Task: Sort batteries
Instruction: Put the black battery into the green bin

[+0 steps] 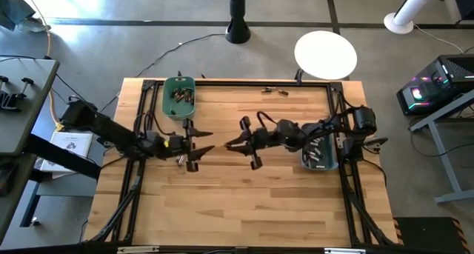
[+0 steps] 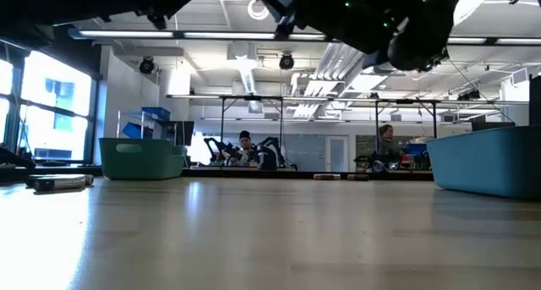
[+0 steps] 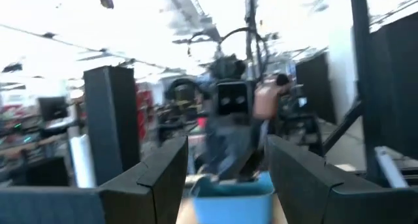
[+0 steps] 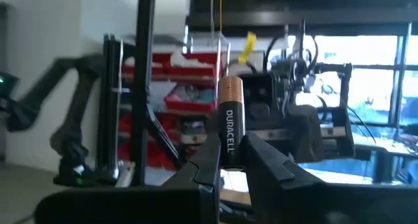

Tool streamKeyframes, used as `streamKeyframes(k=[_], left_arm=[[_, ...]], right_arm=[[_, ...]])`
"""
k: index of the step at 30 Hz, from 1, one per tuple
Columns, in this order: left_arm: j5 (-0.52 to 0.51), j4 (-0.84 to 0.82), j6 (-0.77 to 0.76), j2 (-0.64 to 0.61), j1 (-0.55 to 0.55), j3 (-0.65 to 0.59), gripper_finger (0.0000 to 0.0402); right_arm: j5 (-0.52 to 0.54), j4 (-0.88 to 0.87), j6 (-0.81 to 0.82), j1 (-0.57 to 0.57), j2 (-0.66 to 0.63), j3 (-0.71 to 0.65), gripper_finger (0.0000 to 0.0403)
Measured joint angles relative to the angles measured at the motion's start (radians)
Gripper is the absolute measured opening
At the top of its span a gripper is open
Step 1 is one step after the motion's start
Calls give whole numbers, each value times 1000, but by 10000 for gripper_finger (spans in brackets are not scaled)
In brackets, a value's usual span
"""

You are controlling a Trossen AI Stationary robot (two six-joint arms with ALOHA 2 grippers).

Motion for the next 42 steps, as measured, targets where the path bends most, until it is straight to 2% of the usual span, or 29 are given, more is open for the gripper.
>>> streamKeyframes(k=[6,13,17,24,28,31,34,39,42], left_arm=[[90,-5,-17,71,23,90,197],[112,-6,-1,92,2,118,187],[112,-7,2,92,-12,118,148],[103,-32,96,92,-47,118,41],[-16,-81,137,91,-82,122,38],[-150,-217,140,83,-107,154,38],[-283,-420,126,59,-122,230,38],[-479,-904,26,38,-103,386,38],[-553,-1215,-110,13,-40,508,38]], right_arm=[[3,-181,-79,10,0,103,30],[0,-199,-98,19,0,117,32],[0,-209,-94,19,0,117,31],[-5,-231,-93,21,0,117,46],[-8,-302,-99,15,-2,117,57],[2,-435,-160,0,-9,117,66],[63,-602,-136,-33,-16,116,82],[162,-869,-49,-93,-30,117,120],[182,-1042,21,-123,-25,114,127]])
